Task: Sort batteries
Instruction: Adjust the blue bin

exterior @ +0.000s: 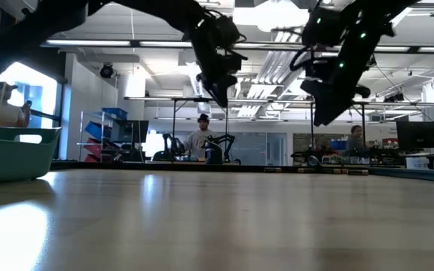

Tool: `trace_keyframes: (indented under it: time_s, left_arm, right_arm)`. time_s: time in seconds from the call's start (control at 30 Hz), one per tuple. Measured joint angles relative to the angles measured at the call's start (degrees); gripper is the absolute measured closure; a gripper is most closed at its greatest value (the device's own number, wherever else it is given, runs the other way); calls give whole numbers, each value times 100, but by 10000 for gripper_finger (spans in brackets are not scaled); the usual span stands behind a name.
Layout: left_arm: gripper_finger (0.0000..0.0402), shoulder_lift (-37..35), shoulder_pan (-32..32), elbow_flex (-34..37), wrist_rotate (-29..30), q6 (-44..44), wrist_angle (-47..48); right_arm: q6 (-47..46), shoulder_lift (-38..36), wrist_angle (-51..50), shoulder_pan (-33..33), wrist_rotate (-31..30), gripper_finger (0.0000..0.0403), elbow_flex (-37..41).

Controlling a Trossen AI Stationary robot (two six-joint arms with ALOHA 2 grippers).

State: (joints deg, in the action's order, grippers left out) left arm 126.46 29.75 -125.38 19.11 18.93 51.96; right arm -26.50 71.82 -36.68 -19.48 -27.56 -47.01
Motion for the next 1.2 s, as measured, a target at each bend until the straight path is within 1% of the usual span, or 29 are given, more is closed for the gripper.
trace_keyframes:
  time_s: [0.1,0.17,0.23,0.3,0.4,0.53,0.63,0.7,0.8,1.0,1.07,1.2]
  left_arm:
    - [319,-179,-127,7,47,-120,213]
    - [329,-307,-288,9,49,-161,236]
    - [339,-434,-491,9,44,-166,232]
    - [349,-512,-707,9,44,-147,230]
    - [361,-590,-1048,9,-81,-235,181]
    - [375,-652,-1549,7,-126,-240,140]
    - [385,-637,-1887,15,-36,-281,159]
    - [393,-684,-2107,204,101,-281,-6]
    - [400,-1046,-2425,968,418,-426,-326]
    - [399,-2440,-3245,3293,1091,-1160,-1630]
    - [399,-2877,-3590,3974,1347,-1424,-2021]
    - [399,-3628,-4269,4952,1959,-2010,-2491]
  right_arm:
    - [351,221,-178,-1116,787,210,-172]
    - [587,445,-198,-1678,1180,174,-260]
    - [803,716,-185,-2078,1421,145,-400]
    - [999,1003,-201,-2373,1392,126,-574]
    - [1111,1416,-483,-2739,1310,120,-991]
    - [1454,1905,-1248,-3075,1300,121,-1492]
    - [1650,2174,-1537,-3312,1296,121,-1634]
    - [1652,2304,-1535,-3458,1278,121,-1612]
    - [1602,2513,-1517,-3638,1253,121,-1590]
    - [1121,2733,-1301,-3941,1312,122,-1604]
    - [1085,2738,-1172,-4020,1446,126,-1630]
    - [1019,2738,-1139,-4056,1518,143,-1632]
